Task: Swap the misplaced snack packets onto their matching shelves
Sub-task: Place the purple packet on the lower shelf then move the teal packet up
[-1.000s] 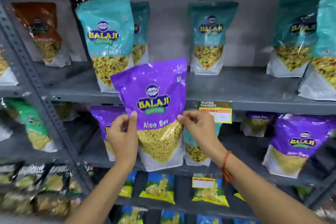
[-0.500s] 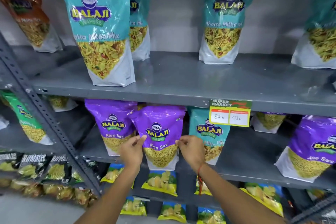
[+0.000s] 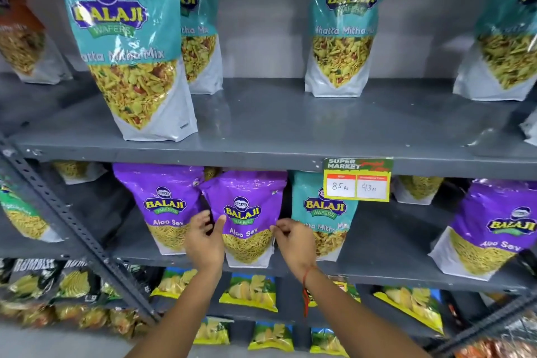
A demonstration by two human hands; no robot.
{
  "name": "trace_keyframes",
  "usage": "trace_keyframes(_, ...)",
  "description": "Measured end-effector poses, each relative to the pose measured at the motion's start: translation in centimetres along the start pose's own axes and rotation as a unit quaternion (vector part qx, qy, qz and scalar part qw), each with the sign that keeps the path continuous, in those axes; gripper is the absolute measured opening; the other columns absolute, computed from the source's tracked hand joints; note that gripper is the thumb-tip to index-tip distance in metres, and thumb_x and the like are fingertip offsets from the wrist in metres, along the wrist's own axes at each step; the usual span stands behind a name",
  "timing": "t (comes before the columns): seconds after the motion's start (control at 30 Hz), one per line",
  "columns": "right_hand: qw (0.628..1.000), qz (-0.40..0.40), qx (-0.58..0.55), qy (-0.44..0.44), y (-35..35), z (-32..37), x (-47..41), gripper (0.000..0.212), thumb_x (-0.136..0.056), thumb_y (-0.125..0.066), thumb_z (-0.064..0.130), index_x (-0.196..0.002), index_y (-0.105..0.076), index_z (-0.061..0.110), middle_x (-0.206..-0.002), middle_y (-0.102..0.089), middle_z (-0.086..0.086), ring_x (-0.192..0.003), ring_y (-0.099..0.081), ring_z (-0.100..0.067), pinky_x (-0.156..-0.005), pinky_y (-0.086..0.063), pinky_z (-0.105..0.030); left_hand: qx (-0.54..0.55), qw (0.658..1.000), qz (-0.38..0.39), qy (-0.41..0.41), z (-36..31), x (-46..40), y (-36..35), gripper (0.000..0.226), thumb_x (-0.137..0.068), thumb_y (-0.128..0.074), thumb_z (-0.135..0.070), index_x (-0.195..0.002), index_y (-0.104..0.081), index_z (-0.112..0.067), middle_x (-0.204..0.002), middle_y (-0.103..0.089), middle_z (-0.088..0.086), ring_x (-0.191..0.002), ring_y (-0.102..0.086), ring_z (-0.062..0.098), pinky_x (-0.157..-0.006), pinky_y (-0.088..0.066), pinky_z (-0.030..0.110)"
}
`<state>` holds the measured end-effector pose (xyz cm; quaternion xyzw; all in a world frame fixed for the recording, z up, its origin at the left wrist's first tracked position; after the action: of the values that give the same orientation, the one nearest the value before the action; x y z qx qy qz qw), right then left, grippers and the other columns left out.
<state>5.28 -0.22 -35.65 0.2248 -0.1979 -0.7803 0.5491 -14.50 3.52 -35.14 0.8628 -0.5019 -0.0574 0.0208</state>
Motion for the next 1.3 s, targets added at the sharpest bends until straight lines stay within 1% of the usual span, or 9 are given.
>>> trace_keyframes(0.07, 1.000, -0.024, -0.013, -0.001, 1.3, -0.4, 1.0, 0.024, -0.091, -0.065, 0.041, -0.095, -0.077, 0.020, -0.085, -0.080, 0.004, -0.077, -0.071, -0.012, -0.067, -0.052, -0.027, -0.005, 0.997, -0.014, -0.069, -2.0, 2.0, -0.6, 0.028, -0.078, -0.078, -0.024, -0.101, -0.063, -0.017, -0.096, -0.067, 0.010, -0.080, -0.064, 0.020, -0.068, -0.050, 0.028)
trace_keyframes(0.2, 0.989, -0.137, -0.040, -0.028, 5.6, -2.5, 2.8, 0.037, -0.094, -0.058, 0.047, -0.067, -0.061, 0.022, -0.059, -0.064, 0.006, -0.058, -0.059, -0.011, -0.060, -0.048, -0.036, -0.026, 0.985, 0.116, -0.125, -3.9, 6.3, -4.6, 0.005, -0.079, -0.074, -0.038, -0.081, -0.069, -0.036, -0.066, -0.068, -0.005, -0.059, -0.060, 0.003, -0.060, -0.051, 0.028)
trace_keyframes(0.33, 0.957, -0.248, -0.108, -0.106, 10.0, -6.0, 2.4, 0.028, -0.090, -0.066, 0.044, -0.081, -0.053, 0.020, -0.072, -0.063, -0.002, -0.069, -0.062, -0.021, -0.065, -0.050, -0.042, -0.137, 0.950, 0.245, -0.137, -3.2, 9.4, -9.0, 0.035, -0.085, -0.067, -0.042, -0.111, -0.072, -0.018, -0.075, -0.077, -0.004, -0.068, -0.068, 0.003, -0.069, -0.051, 0.027)
trace_keyframes(0.4, 0.956, -0.222, -0.139, -0.131, 11.2, -7.3, 1.0, 0.029, -0.088, -0.068, 0.042, -0.102, -0.056, 0.019, -0.089, -0.068, -0.006, -0.080, -0.065, -0.021, -0.067, -0.049, -0.035, -0.181, 0.946, 0.234, -0.131, -2.7, 9.7, -10.1, 0.043, -0.090, -0.062, -0.040, -0.121, -0.066, -0.011, -0.088, -0.079, 0.001, -0.080, -0.069, 0.007, -0.074, -0.046, 0.027)
trace_keyframes(0.5, 0.971, -0.129, -0.149, -0.132, 11.7, -8.5, -1.1, 0.027, -0.091, -0.067, 0.035, -0.107, -0.067, 0.014, -0.095, -0.072, -0.003, -0.084, -0.067, -0.014, -0.064, -0.047, -0.016, -0.190, 0.950, 0.227, -0.101, -2.3, 9.4, -11.1, 0.043, -0.094, -0.054, -0.040, -0.127, -0.061, -0.014, -0.075, -0.077, 0.000, -0.068, -0.071, 0.014, -0.068, -0.051, 0.032)
trace_keyframes(0.73, 0.984, -0.144, -0.073, -0.072, 12.4, -8.9, -1.0, 0.017, -0.091, -0.068, 0.014, -0.081, -0.076, 0.002, -0.072, -0.069, -0.001, -0.063, -0.061, 0.018, -0.049, -0.039, -0.006, -0.251, 0.935, 0.198, -0.156, -2.0, 8.9, -11.3, 0.026, -0.093, -0.058, -0.034, -0.076, -0.069, -0.018, -0.061, -0.072, -0.002, -0.052, -0.066, 0.016, -0.054, -0.055, 0.036)
trace_keyframes(0.93, 0.981, -0.177, -0.048, -0.069, 13.0, -9.3, 2.9, 0.028, -0.090, -0.069, 0.023, -0.075, -0.070, -0.001, -0.066, -0.073, -0.013, -0.062, -0.065, -0.025, -0.059, -0.052, -0.040, -0.224, 0.933, 0.207, -0.192, -2.0, 11.7, -8.3, 0.023, -0.092, -0.061, -0.032, -0.074, -0.067, -0.018, -0.058, -0.068, -0.004, -0.048, -0.061, 0.015, -0.047, -0.050, 0.037)
trace_keyframes(1.07, 0.984, -0.175, -0.027, -0.034, 14.5, -8.4, 7.1, 0.042, -0.089, -0.068, 0.023, -0.057, -0.049, 0.005, -0.046, -0.040, -0.003, -0.048, -0.031, -0.007, -0.050, -0.028, -0.027, -0.194, 0.926, 0.224, -0.232, -2.8, 14.3, -5.5, 0.018, -0.089, -0.066, -0.025, -0.071, -0.067, -0.020, -0.054, -0.063, -0.003, -0.050, -0.056, 0.015, -0.047, -0.041, 0.035)
trace_keyframes(1.3, 0.973, -0.215, -0.047, 0.071, 18.6, -3.4, 12.7, 0.035, -0.088, -0.067, 0.027, -0.060, -0.059, 0.007, -0.053, -0.057, -0.006, -0.053, -0.051, -0.019, -0.053, -0.046, -0.042, -0.076, 0.913, 0.254, -0.311, -7.4, 17.0, -0.5, 0.027, -0.087, -0.056, -0.046, -0.071, -0.064, -0.026, -0.050, -0.057, -0.009, -0.049, -0.055, 0.011, -0.045, -0.044, 0.034)
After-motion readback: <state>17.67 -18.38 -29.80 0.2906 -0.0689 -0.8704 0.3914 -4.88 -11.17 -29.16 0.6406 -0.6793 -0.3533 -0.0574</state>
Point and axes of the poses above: each hand's wrist, its own x-axis away from the middle knuckle, its own y-axis out of the back of the hand, z = x × y, the point moved 3 cm from there along -x, towards the middle knuckle
